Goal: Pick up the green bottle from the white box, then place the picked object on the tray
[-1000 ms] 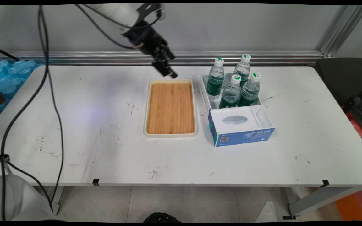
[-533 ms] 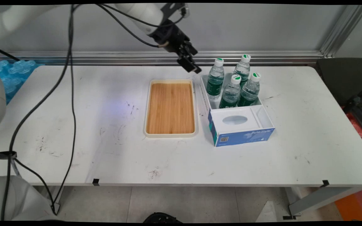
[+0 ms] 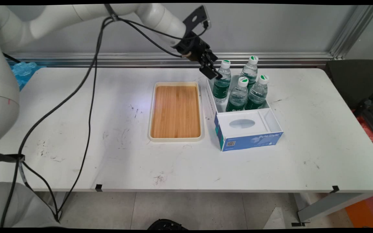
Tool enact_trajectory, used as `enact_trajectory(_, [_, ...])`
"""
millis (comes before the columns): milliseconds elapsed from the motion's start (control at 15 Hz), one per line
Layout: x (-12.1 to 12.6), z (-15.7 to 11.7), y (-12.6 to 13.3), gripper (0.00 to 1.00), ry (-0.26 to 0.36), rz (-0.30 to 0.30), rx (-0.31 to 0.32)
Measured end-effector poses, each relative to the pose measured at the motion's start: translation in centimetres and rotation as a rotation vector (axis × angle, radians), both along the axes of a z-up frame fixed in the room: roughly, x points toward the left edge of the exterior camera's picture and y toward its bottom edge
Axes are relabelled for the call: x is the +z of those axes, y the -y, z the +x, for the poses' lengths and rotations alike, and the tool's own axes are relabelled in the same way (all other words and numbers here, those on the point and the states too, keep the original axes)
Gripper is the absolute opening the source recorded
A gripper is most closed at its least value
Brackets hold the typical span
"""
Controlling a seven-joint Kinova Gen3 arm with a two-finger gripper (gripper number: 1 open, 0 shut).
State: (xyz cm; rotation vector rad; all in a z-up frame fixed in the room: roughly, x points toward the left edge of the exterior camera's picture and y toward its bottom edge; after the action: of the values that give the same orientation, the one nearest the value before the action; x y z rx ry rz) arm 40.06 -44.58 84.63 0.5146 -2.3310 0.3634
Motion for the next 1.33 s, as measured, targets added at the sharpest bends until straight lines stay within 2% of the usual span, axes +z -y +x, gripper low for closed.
enact_trajectory(533, [-3.6, -1.6, 1.7, 1.0, -0.033, 0.035, 0.028])
enact_trajectory(600, [-3.9, -1.7, 1.8, 0.0, -0.037, 0.04, 0.031])
enact_trajectory(1067, [-4.8, -1.9, 2.0, 0.0, -0.044, 0.065, 0.034])
enact_trajectory(1333, [-3.2, -2.0, 2.2, 0.0, -0.054, 0.048, 0.027])
